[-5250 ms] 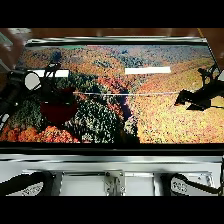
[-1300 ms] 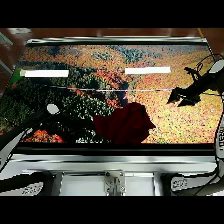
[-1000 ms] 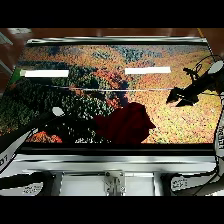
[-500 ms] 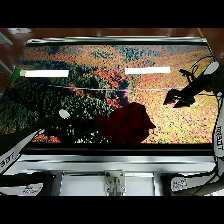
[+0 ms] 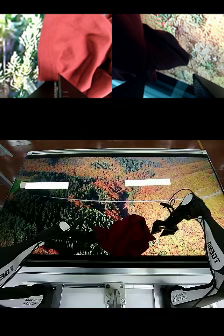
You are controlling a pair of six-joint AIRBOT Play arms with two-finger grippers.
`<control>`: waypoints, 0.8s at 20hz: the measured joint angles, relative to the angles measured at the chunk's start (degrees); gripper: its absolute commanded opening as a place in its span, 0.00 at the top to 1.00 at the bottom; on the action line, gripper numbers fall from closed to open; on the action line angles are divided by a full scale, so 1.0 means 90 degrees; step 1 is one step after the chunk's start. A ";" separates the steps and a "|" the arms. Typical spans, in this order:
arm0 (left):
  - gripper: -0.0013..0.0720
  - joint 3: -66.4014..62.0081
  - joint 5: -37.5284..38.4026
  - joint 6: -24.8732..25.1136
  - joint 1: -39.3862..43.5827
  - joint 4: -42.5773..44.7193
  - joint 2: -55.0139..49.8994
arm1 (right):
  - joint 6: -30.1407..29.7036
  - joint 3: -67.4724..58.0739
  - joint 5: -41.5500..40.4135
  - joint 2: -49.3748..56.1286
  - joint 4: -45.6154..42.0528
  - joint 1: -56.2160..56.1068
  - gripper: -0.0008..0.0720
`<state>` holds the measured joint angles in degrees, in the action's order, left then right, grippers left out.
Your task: Fold the shirts.
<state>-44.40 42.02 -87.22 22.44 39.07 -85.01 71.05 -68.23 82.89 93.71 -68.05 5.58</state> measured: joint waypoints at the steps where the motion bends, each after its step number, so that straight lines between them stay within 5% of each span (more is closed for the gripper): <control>1: 0.93 0.0000 0.0029 0.0002 0.0000 0.0019 0.0034 | -0.0019 0.0121 -0.0211 0.0002 0.0000 -0.0100 0.03; 2: 0.93 -0.0007 0.0049 0.0005 0.0000 0.0027 0.0078 | -0.0022 0.0221 -0.0440 0.0007 0.0000 -0.0209 0.03; 6: 0.93 -0.0022 0.0112 0.0019 -0.0034 0.0058 0.0289 | -0.0007 0.0401 -0.0935 0.0097 0.0002 -0.0568 0.89; 16: 0.93 -0.1226 -0.0056 0.0413 -0.0627 0.0862 0.2276 | -0.0100 -0.0435 -0.1615 -0.1681 -0.0610 -0.0644 0.90</control>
<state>-55.44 41.52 -83.50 16.80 46.83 -64.53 70.15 -72.14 68.36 78.59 -73.54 -0.21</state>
